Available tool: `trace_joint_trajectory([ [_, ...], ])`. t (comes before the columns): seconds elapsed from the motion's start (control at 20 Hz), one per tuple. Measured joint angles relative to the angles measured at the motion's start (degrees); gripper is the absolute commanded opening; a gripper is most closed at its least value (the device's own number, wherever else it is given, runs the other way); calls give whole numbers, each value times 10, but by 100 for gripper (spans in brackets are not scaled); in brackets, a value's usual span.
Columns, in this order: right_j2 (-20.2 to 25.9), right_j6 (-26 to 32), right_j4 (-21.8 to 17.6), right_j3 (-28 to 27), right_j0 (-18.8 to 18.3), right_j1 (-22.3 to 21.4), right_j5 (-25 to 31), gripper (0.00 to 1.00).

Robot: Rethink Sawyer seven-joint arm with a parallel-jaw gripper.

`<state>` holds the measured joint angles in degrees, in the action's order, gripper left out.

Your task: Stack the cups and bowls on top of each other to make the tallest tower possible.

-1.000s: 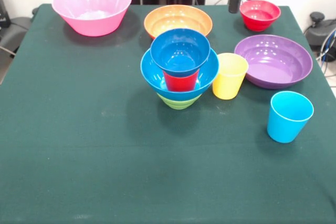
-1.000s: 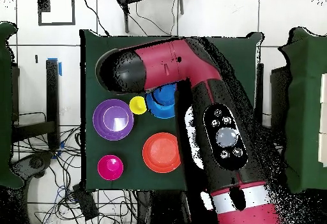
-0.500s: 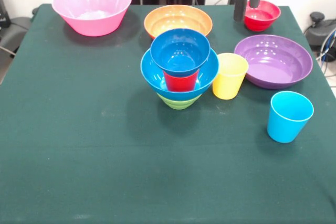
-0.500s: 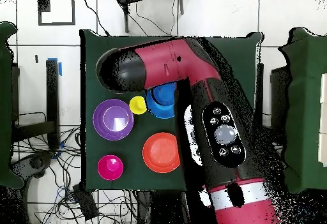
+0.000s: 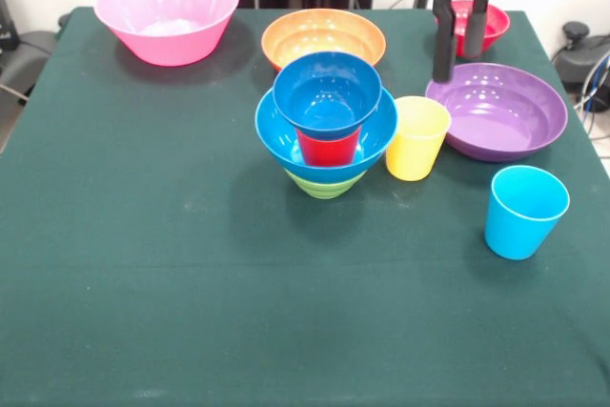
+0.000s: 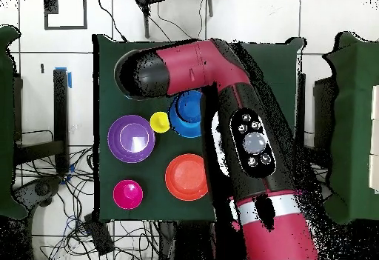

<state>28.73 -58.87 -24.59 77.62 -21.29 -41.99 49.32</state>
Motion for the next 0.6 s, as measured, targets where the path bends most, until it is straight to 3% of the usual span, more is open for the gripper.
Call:
trace_joint_trajectory([
  [0.6, -6, -11, 0, -51, 8, 43, -6, 100],
])
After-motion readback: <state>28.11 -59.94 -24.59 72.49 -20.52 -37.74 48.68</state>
